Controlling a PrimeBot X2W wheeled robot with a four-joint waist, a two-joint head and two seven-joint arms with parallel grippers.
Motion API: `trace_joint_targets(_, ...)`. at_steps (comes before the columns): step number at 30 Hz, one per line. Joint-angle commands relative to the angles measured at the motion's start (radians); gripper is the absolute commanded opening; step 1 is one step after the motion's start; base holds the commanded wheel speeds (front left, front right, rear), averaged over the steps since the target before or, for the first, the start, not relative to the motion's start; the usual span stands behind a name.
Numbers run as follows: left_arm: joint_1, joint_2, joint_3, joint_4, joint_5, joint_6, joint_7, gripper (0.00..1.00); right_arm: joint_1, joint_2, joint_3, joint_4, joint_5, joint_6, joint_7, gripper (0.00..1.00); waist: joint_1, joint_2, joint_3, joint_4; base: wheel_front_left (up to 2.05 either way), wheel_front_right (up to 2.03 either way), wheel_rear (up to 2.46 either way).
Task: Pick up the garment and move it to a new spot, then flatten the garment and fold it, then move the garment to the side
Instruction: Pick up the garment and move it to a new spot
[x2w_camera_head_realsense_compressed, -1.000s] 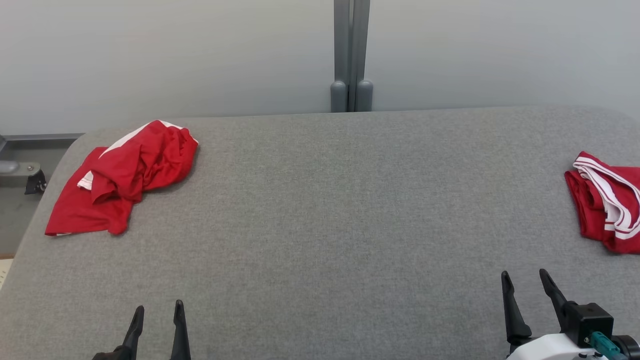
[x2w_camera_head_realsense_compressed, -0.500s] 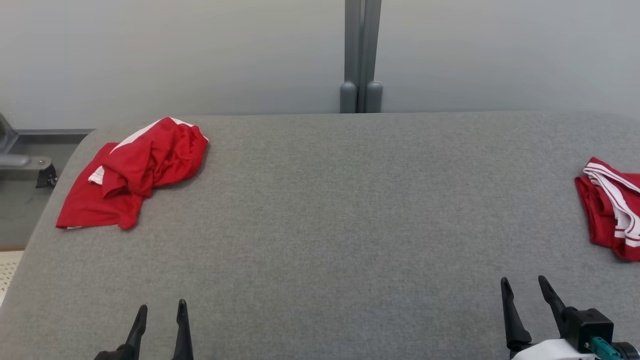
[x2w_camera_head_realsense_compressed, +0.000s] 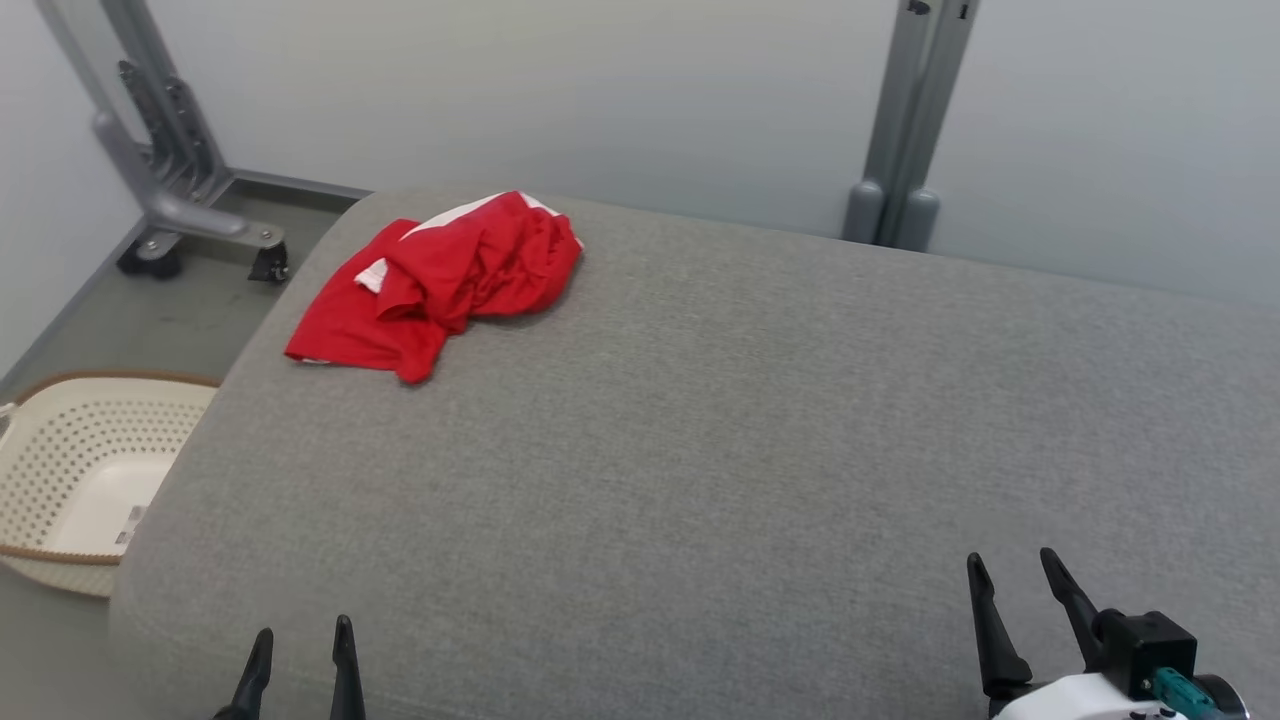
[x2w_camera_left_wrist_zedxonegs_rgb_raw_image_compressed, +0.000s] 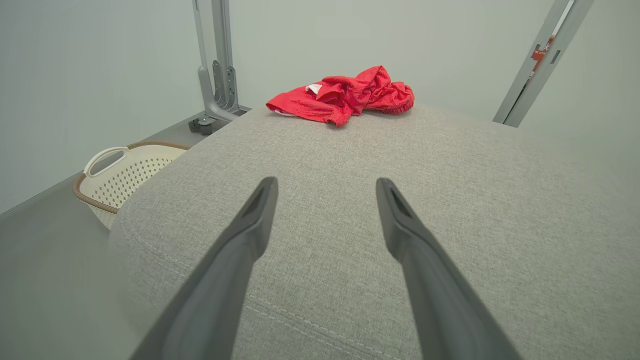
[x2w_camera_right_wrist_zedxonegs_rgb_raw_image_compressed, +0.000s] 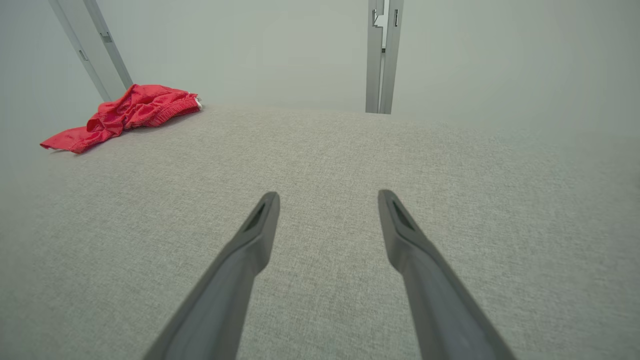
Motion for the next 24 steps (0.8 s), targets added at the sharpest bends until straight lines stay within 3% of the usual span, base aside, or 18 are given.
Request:
trace_joint_targets(1, 0.017, 0.002, 0.006, -0.004, 0.001, -0.001, 0.000, 1.00, -0.015, -0.002, 0.007, 0.002, 0.007, -0.002, -0.003, 1.00, 0.0000, 0.0000, -0.006, 0.118, 0.00, 0.00, 0.00)
trace_joint_targets(6, 0.026, 0.002, 0.017, -0.016, -0.005, 0.000, 0.000, 1.00, -0.029, -0.002, 0.028, 0.005, 0.006, -0.002, -0.003, 1.00, 0.0000, 0.0000, 0.002, 0.129, 0.00, 0.00, 0.00)
trace_joint_targets(13, -0.088, 0.002, -0.041, 0.006, -0.039, -0.024, 0.000, 1.00, -0.064, -0.003, 0.028, -0.011, -0.034, -0.002, -0.003, 1.00, 0.0000, 0.0000, 0.109, 0.071, 0.00, 0.00, 0.00)
trace_joint_targets(21, -0.517, 0.002, -0.201, 0.209, -0.178, -0.048, 0.040, 1.00, -0.226, -0.030, 0.007, -0.045, -0.153, -0.002, -0.003, 1.00, 0.0000, 0.0000, 0.435, -0.004, 0.00, 0.00, 0.00)
trace_joint_targets(24, -0.719, 0.046, -0.311, 0.259, -0.291, -0.048, 0.080, 1.00, -0.303, -0.051, 0.002, -0.067, -0.183, -0.002, -0.003, 1.00, 0.0000, 0.0000, 0.564, -0.029, 0.00, 0.00, 0.00)
